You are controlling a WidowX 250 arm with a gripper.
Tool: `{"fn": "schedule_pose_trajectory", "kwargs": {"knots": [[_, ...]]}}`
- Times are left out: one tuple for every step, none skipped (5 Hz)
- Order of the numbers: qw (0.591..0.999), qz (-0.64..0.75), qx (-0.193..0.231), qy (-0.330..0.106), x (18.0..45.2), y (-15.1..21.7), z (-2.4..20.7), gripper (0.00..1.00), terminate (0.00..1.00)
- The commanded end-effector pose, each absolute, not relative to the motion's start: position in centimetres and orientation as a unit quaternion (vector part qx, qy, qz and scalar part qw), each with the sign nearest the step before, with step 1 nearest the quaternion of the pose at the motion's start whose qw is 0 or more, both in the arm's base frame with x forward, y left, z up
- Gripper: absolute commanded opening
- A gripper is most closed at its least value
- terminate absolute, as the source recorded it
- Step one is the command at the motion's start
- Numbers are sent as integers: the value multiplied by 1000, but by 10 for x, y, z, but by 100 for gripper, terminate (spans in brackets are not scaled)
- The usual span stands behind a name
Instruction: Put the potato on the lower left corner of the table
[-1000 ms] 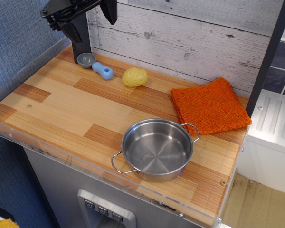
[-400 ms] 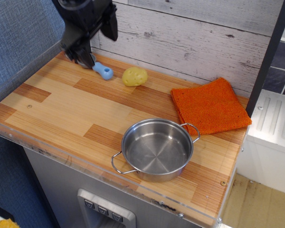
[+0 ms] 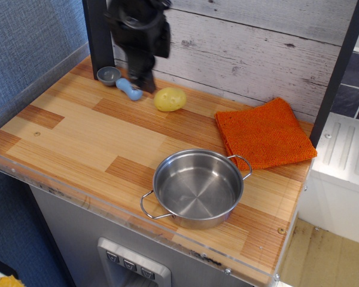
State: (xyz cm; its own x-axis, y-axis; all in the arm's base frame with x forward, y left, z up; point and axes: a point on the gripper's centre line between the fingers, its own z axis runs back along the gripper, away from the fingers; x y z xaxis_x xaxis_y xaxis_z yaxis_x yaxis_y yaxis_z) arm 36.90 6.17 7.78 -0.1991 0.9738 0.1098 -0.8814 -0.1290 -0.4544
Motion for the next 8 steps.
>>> {"fn": "schedule_pose_trajectory", "kwargs": {"knots": [[572, 784, -116, -212, 395, 50, 72, 100, 0], [561, 797, -102, -200, 397, 55, 60, 100, 0], [547, 809, -90, -194, 400, 58, 49, 100, 0], [541, 816, -82, -188, 400, 61, 40, 100, 0], [536, 820, -63, -190, 398, 60, 26, 0, 0], [539, 819, -58, -188, 395, 60, 25, 0, 0], [543, 817, -56, -187, 392, 59, 25, 0, 0], [545, 815, -61, -190, 390, 58, 30, 0, 0]]}}
